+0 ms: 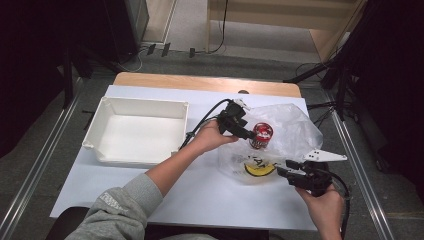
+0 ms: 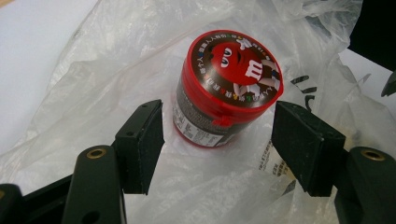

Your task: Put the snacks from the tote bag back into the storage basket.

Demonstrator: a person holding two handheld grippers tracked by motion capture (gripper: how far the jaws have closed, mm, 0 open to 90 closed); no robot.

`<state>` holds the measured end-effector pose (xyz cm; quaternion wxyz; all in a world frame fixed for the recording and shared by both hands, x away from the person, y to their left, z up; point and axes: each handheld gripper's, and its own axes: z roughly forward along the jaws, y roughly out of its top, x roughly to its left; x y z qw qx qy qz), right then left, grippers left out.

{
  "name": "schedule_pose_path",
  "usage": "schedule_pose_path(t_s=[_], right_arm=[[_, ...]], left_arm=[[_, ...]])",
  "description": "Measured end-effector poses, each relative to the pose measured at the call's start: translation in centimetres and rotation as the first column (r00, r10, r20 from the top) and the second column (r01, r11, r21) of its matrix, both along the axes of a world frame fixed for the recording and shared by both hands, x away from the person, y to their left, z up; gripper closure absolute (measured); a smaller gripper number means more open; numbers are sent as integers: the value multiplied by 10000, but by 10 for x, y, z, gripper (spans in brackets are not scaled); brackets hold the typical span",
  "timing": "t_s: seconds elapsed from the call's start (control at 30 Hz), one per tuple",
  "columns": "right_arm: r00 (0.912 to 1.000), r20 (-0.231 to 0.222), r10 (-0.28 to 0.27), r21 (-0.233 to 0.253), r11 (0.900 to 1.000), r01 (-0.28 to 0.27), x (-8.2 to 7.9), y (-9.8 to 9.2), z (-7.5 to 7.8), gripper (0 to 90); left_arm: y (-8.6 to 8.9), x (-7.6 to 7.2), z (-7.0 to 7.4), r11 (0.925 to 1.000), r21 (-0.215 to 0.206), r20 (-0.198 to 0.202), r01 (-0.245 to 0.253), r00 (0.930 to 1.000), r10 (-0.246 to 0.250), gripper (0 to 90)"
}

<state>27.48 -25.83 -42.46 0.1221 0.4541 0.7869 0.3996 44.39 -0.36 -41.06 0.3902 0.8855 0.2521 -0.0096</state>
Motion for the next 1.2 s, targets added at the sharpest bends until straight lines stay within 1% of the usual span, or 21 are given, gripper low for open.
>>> schedule_pose_path(t_s=[0.07,0.13,0.17,0.2,0.27,0.33,0.4,0.43,0.53,0.57,0.6,0.67,0.73,0.87,0.97,1.07,1.2], right_arm=[[10000,22,-11,-17,10000,11,-1,0,-1,535],[10000,26,-15,-2,10000,15,-1,-1,-1,535],[10000,16,-29,12,10000,29,-1,-1,-1,535],[10000,16,-25,16,10000,25,-1,-1,-1,535],[10000,29,-23,33,10000,23,-1,-1,-1,535],[9999,105,-44,8,10000,44,-2,-1,0,535],[9999,154,-59,18,10000,58,-2,-1,0,535],[9999,135,-57,4,10000,57,-2,-1,0,535],[10000,49,-33,42,10000,33,-2,-1,-1,535],[10000,56,-25,19,10000,25,-2,-1,-2,535],[10000,46,-37,15,10000,37,-2,-1,-2,535],[10000,40,-9,7,10000,9,-1,-1,-3,535],[10000,38,-15,-7,10000,15,-1,0,-3,535],[10000,10,-4,-10,10000,4,-1,-1,-4,535],[10000,15,-48,-8,10000,48,-1,-1,-4,535],[10000,29,-56,-19,10000,56,-1,-2,-5,535],[10000,9,-22,-40,10000,22,-1,-1,-6,535]], left_arm=[[-3,1,-1,10000,24,-67,57,10000,-57,323],[-6,1,-1,9999,114,31,116,9999,-116,277],[-8,2,-1,9997,155,36,189,9998,-189,266],[-10,2,-2,9996,83,-15,251,9997,-251,259],[-13,2,-3,9993,174,26,345,9994,-345,236],[-16,3,-4,9982,188,-42,562,9984,-561,214],[-18,4,-6,9982,214,21,569,9984,-569,210],[-19,5,-7,9983,208,-27,550,9985,-549,212],[-23,7,-10,9961,539,-86,699,9975,-696,214],[-24,7,-11,9956,653,-92,673,9977,-669,216],[-26,7,-11,9939,776,-104,780,9969,-775,218],[-29,6,-13,9922,853,-38,905,9959,-905,219],[-33,5,-15,9918,924,79,885,9959,-896,219],[-38,5,-20,9922,807,132,948,9953,-962,206],[-43,5,-23,9908,997,315,917,9950,-952,203],[-45,5,-25,9914,961,354,887,9951,-925,198],[-46,6,-29,9926,811,369,905,9949,-937,189]])
